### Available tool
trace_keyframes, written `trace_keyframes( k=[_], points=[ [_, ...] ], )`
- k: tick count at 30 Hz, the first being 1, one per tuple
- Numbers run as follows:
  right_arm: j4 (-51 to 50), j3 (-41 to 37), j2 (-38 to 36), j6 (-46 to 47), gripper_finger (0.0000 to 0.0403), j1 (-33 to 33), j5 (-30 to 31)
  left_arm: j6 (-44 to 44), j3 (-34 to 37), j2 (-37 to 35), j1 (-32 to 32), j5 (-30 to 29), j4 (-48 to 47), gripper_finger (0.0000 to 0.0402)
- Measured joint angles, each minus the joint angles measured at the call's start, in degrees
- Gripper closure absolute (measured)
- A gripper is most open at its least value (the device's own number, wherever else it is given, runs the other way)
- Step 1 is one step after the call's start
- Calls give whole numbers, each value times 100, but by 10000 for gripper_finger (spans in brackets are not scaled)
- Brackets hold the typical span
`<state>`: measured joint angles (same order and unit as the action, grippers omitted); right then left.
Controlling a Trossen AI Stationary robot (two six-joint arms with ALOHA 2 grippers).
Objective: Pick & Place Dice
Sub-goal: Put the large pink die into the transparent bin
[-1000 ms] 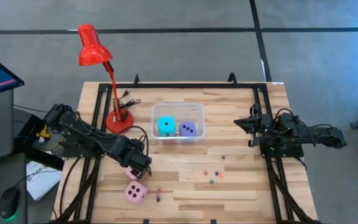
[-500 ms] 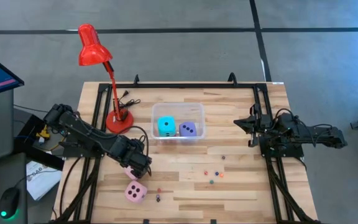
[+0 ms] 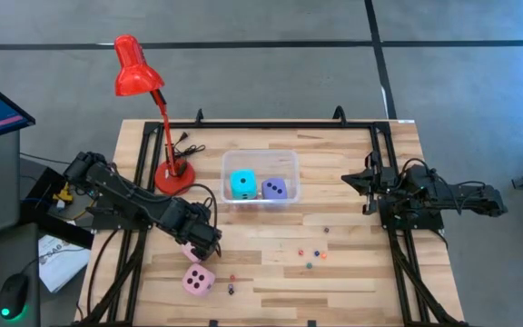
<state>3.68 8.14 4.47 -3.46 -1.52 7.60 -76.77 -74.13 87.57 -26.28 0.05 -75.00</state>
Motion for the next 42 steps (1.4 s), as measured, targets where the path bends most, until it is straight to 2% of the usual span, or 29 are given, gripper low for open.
trace_keyframes(
  k=[8, 13, 19, 24, 42],
  points=[
    [-4, 0, 0, 0, 403, -1, -2, -1, 22, 0, 0, -1, 28, 2],
    [-22, 0, 0, 1, 403, -2, -2, 1, 479, 0, -21, 3, 468, 2],
    [-22, 0, 0, 0, 403, -2, -2, 4, 986, -5, -42, 516, 490, 3],
    [-22, 0, -2, 2, 403, -2, -2, 189, 1227, -22, -42, 796, 866, 12],
    [-22, 2, -2, 49, 403, 0, -2, 486, 1266, -22, 138, 752, 955, 28]
  ],
)
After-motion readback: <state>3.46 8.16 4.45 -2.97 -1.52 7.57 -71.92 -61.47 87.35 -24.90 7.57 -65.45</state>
